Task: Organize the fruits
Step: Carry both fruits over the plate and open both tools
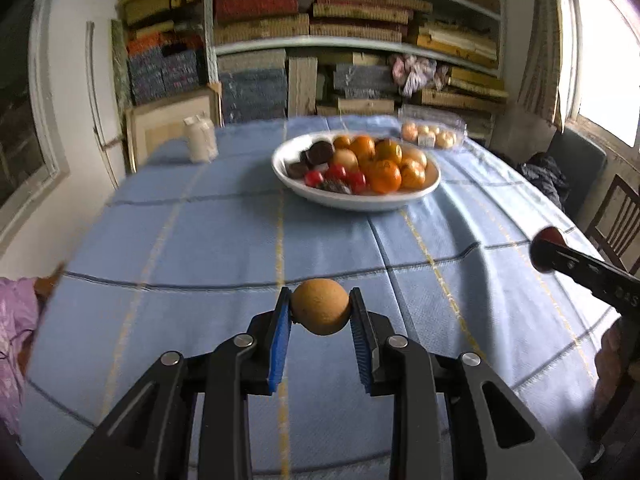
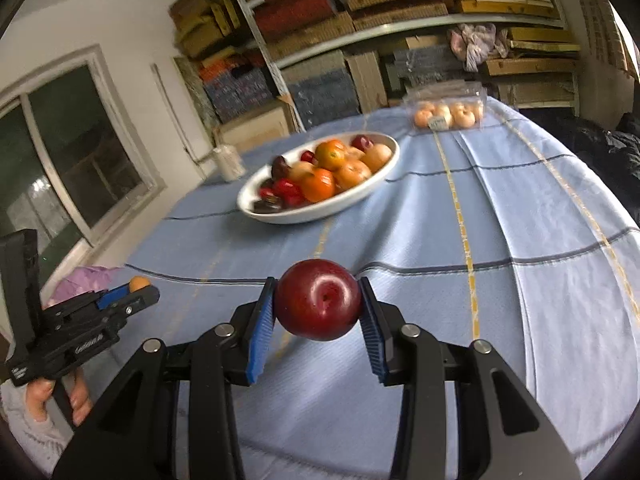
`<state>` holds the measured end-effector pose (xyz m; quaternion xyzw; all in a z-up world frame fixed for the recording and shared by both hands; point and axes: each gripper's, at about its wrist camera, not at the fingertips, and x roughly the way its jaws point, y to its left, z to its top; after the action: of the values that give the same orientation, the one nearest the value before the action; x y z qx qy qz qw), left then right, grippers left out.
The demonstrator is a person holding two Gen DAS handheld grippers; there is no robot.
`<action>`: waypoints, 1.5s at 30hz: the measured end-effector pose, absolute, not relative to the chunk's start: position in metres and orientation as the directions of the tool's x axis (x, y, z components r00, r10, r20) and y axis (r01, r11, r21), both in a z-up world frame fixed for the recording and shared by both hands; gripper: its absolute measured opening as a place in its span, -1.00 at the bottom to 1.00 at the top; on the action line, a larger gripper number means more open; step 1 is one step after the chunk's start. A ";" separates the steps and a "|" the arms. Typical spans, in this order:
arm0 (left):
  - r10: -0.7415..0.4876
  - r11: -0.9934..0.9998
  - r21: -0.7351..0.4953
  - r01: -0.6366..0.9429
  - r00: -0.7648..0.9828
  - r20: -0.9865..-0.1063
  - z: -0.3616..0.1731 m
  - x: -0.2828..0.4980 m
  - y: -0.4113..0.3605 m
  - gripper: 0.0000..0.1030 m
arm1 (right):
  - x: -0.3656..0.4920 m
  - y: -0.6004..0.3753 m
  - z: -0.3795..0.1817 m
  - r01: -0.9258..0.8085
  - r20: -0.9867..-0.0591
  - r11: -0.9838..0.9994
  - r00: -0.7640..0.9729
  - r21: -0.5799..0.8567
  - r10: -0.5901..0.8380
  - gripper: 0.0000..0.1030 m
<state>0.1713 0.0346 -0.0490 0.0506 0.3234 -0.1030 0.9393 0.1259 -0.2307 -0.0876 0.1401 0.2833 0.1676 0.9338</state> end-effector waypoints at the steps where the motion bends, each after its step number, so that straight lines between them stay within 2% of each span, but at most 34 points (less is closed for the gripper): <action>1: -0.162 0.973 0.034 0.228 0.780 -0.604 -0.041 0.167 0.036 -0.44 | 0.120 -0.230 -0.079 -0.242 -0.469 0.908 0.793 0.344 0.389 -0.24; 8: -0.186 0.963 0.090 0.255 0.865 -0.465 0.047 0.165 0.038 -0.44 | 0.096 -0.236 0.024 -0.321 -0.300 0.910 0.869 0.263 0.393 -0.24; 14: -0.198 0.955 0.146 0.260 0.920 -0.339 0.131 0.189 0.023 -0.44 | 0.109 -0.244 0.118 -0.369 -0.151 0.898 0.899 0.240 0.410 -0.24; 19: -0.215 0.955 0.126 0.270 0.918 -0.334 0.155 0.234 0.003 -0.44 | 0.161 -0.233 0.147 -0.353 -0.164 0.907 0.905 0.227 0.393 -0.24; 25: -0.206 0.960 0.082 0.267 0.874 -0.441 0.120 0.317 -0.020 -0.44 | 0.261 -0.204 0.104 -0.293 -0.312 0.933 0.884 0.209 0.348 -0.24; 33: -0.204 0.962 0.019 0.271 0.769 -0.606 0.022 0.411 -0.039 -0.44 | 0.378 -0.190 -0.013 -0.199 -0.531 0.954 0.796 0.223 0.290 -0.24; 37: -0.212 0.963 -0.011 0.270 0.729 -0.651 -0.015 0.437 -0.039 -0.44 | 0.413 -0.199 -0.057 -0.142 -0.582 0.956 0.766 0.258 0.271 -0.24; 45: -0.213 0.961 -0.019 0.276 0.692 -0.689 -0.053 0.470 -0.053 -0.44 | 0.440 -0.211 -0.094 -0.110 -0.611 0.951 0.743 0.289 0.272 -0.24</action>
<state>0.4705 -0.0530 -0.0529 0.0431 0.3689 -0.1331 0.9189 0.4401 -0.2113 -0.0939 0.1180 0.3432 0.1031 0.9261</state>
